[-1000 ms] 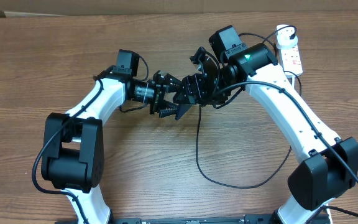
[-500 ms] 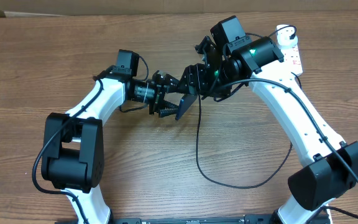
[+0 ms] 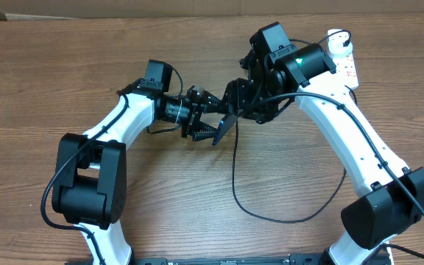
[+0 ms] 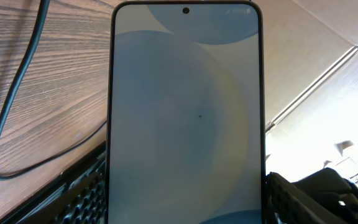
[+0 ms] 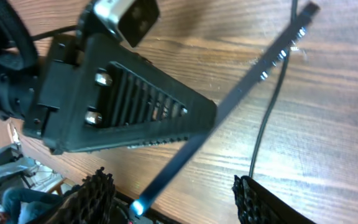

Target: Plug charger to phone and switch on socket

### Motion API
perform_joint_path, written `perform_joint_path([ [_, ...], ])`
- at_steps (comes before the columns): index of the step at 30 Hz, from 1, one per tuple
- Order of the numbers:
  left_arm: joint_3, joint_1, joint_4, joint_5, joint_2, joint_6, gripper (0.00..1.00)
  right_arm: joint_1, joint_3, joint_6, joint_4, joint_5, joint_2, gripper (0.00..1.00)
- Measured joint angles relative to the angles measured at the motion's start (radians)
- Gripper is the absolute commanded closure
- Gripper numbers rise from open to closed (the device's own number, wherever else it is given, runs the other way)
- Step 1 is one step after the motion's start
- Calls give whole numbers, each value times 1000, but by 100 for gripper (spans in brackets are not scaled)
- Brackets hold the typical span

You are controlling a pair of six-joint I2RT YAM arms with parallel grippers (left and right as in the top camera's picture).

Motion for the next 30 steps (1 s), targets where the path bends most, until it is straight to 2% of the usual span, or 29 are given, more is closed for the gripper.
perform_joint_path([
  [30,0,0,0,0,0,0,49,38,0,100,-16,41,32,44],
])
